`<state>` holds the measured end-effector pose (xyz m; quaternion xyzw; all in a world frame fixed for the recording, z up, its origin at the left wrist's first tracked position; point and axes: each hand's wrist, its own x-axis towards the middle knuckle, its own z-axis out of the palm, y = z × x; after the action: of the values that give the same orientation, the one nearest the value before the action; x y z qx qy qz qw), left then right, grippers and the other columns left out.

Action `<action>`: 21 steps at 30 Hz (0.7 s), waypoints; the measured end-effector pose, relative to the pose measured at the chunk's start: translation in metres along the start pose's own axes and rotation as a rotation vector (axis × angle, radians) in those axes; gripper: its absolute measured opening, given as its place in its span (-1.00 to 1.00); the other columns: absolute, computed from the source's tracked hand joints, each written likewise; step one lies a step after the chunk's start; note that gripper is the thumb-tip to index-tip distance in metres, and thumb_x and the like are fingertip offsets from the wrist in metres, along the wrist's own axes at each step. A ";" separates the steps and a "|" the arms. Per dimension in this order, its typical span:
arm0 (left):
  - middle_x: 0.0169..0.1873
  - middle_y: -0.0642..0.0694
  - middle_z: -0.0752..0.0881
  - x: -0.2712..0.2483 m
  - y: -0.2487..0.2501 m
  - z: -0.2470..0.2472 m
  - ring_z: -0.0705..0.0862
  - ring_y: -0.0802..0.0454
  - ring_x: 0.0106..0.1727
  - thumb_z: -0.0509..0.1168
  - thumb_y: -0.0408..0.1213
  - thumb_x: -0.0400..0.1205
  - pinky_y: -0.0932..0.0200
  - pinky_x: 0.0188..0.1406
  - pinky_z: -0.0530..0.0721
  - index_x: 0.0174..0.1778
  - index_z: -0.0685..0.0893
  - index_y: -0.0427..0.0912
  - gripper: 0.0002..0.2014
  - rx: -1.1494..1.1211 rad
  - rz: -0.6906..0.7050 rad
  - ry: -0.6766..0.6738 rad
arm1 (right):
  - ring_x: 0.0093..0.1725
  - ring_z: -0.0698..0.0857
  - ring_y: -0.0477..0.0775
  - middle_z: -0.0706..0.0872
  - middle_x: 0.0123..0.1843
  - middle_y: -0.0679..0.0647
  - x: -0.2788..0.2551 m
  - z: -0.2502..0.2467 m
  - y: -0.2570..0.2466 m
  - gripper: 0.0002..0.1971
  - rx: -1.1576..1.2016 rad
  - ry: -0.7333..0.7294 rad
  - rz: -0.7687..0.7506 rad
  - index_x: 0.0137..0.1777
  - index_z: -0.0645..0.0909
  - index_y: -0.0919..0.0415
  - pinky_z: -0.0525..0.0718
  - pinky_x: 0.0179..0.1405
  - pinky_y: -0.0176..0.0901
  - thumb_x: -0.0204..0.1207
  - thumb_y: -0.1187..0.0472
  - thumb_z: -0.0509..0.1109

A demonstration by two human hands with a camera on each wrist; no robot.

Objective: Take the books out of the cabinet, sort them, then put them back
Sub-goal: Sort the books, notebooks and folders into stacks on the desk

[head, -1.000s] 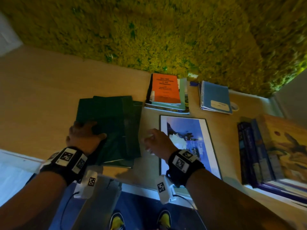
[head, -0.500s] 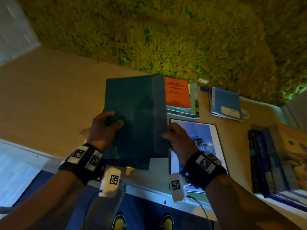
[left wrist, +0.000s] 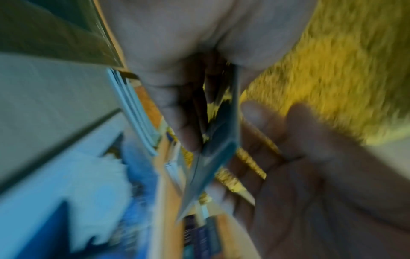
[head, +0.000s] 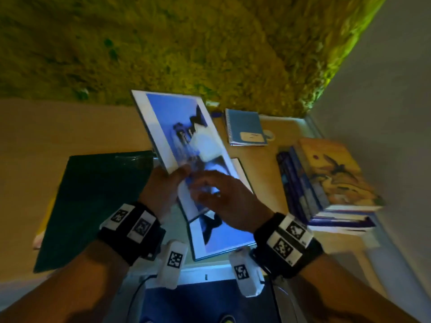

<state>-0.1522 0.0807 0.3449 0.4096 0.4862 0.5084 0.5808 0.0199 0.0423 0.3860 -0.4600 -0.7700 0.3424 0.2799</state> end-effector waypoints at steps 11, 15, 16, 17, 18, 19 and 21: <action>-0.21 0.12 0.78 -0.031 -0.045 0.025 0.60 0.10 -0.22 0.53 0.01 0.53 0.16 -0.28 0.46 0.14 0.72 0.06 -0.70 0.202 -0.312 0.022 | 0.22 0.71 0.27 0.74 0.28 0.24 -0.037 -0.045 0.148 -0.56 0.052 0.138 0.648 0.47 0.46 0.12 0.66 0.16 0.09 0.62 0.21 0.44; 0.03 -0.08 0.83 -0.027 -0.035 0.043 0.76 -0.17 0.11 0.47 0.21 0.49 -0.11 0.17 0.62 0.03 0.76 0.07 -0.65 0.325 -0.208 0.043 | 0.28 0.73 0.26 0.77 0.26 0.20 -0.032 -0.060 0.149 -0.60 0.054 0.244 0.608 0.46 0.53 0.12 0.61 0.41 0.10 0.68 0.23 0.11; 0.03 -0.17 0.83 -0.022 -0.026 0.046 0.78 -0.27 0.10 0.49 0.22 0.44 -0.21 0.22 0.65 0.04 0.77 0.01 -0.59 0.297 -0.168 0.072 | 0.22 0.75 0.22 0.76 0.25 0.17 -0.028 -0.067 0.143 -0.61 0.138 0.320 0.582 0.42 0.56 0.02 0.69 0.33 0.12 0.63 0.30 0.23; 0.05 -0.23 0.83 -0.013 -0.020 0.045 0.79 -0.35 0.11 0.52 0.17 0.39 -0.35 0.24 0.66 0.07 0.76 -0.03 -0.55 0.215 -0.122 0.117 | 0.13 0.76 0.14 0.77 0.18 0.10 -0.022 -0.075 0.137 -0.56 0.168 0.379 0.559 0.32 0.60 -0.15 0.76 0.23 0.12 0.55 0.35 0.29; 0.09 -0.27 0.82 -0.005 -0.011 0.046 0.78 -0.39 0.13 0.55 0.10 0.37 -0.48 0.26 0.64 0.11 0.75 -0.06 -0.53 0.146 -0.087 0.164 | 0.07 0.76 0.10 0.78 0.10 0.04 -0.014 -0.084 0.134 -0.53 0.166 0.440 0.515 0.16 0.62 -0.30 0.79 0.16 0.15 0.47 0.35 0.28; 0.10 -0.27 0.82 0.006 -0.004 0.043 0.77 -0.40 0.13 0.55 0.06 0.37 -0.50 0.27 0.62 0.13 0.73 -0.10 -0.53 0.133 -0.064 0.212 | 0.08 0.77 0.14 0.79 0.08 0.05 -0.007 -0.091 0.131 -0.51 0.172 0.472 0.515 0.04 0.61 -0.45 0.80 0.14 0.22 0.39 0.28 0.26; 0.02 -0.22 0.84 0.018 0.010 0.040 0.79 -0.27 0.01 0.52 -0.05 0.46 -0.25 0.22 0.67 0.11 0.71 -0.23 -0.60 0.174 -0.016 0.240 | 0.16 0.76 0.29 0.79 0.16 0.15 0.004 -0.100 0.133 -0.52 0.211 0.464 0.493 -0.01 0.56 -0.58 0.78 0.18 0.38 0.29 0.14 0.23</action>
<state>-0.1147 0.1007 0.3596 0.3910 0.5977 0.5050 0.4847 0.1620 0.1182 0.3431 -0.6661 -0.5121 0.3637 0.4022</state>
